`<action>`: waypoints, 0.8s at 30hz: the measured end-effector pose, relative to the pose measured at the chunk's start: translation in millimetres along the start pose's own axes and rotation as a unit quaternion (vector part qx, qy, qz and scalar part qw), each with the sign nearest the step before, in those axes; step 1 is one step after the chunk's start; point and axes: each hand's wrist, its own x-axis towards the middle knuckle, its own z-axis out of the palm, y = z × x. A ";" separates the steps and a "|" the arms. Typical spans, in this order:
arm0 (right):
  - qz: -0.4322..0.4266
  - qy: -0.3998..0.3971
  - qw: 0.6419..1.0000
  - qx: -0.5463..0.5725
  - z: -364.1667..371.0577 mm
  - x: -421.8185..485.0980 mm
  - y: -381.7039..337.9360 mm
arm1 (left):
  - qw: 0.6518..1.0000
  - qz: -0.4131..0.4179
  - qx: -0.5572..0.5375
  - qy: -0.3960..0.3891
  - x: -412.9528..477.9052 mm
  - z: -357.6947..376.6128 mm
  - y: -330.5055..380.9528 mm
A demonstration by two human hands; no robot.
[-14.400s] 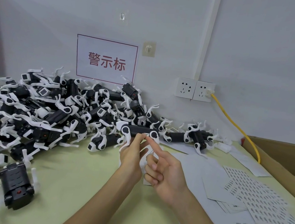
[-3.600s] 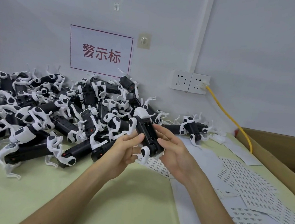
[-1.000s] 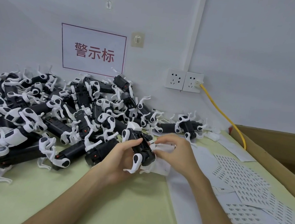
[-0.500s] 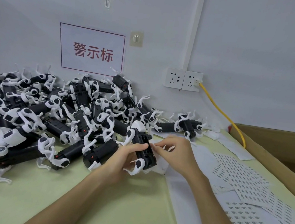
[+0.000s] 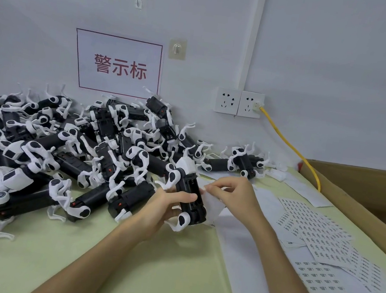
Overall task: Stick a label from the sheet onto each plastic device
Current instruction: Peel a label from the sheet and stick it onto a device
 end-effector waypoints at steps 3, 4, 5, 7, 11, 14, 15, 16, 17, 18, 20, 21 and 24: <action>-0.010 0.005 1.000 0.028 -3.6 -0.7 -2.3 | 0.998 0.044 0.029 -0.019 -0.1 -1.1 -1.5; -0.018 0.006 0.999 0.032 -4.8 -0.6 -3.0 | 0.997 0.057 0.040 -0.024 -0.2 -1.1 -2.2; -0.026 0.005 0.999 0.035 -6.0 -0.6 -3.6 | 0.996 0.066 0.048 -0.024 -0.6 -1.1 -2.4; -0.029 -0.010 0.999 0.045 -7.4 -1.4 -5.5 | 0.995 0.077 0.058 -0.024 -0.4 -1.8 -2.3; -0.007 -0.022 0.999 0.037 -6.6 -2.8 -6.5 | 0.993 0.088 0.067 -0.034 -1.1 -3.6 -0.4; 0.005 -0.012 1.000 0.022 -6.8 -2.8 -7.6 | 0.991 0.099 0.085 -0.043 -0.8 -4.2 -0.9; 0.007 -0.010 1.000 0.021 -7.0 -3.1 -8.4 | 0.990 0.099 0.086 -0.044 -0.8 -4.2 -0.9; 0.007 -0.009 1.000 0.020 -7.2 -3.4 -9.2 | 0.990 0.098 0.087 -0.044 -0.7 -4.2 -0.8; 0.007 -0.008 1.000 0.019 -7.2 -3.6 -9.8 | 0.991 0.095 0.087 -0.044 -0.8 -4.5 -0.5; 0.008 -0.008 1.000 0.018 -7.2 -3.7 -10.3 | 0.991 0.093 0.088 -0.044 -0.9 -4.8 -0.3; 0.010 -0.010 1.000 0.016 -6.9 -4.0 -10.5 | 0.991 0.087 0.091 -0.040 -1.2 -5.1 0.1; 0.012 -0.012 1.000 0.018 -6.9 -4.1 -10.5 | 0.992 0.084 0.091 -0.037 -1.3 -5.2 -0.1; 0.013 -0.017 1.000 0.022 -7.1 -5.0 -11.6 | 0.993 0.078 0.089 -0.027 -1.3 -5.8 -0.3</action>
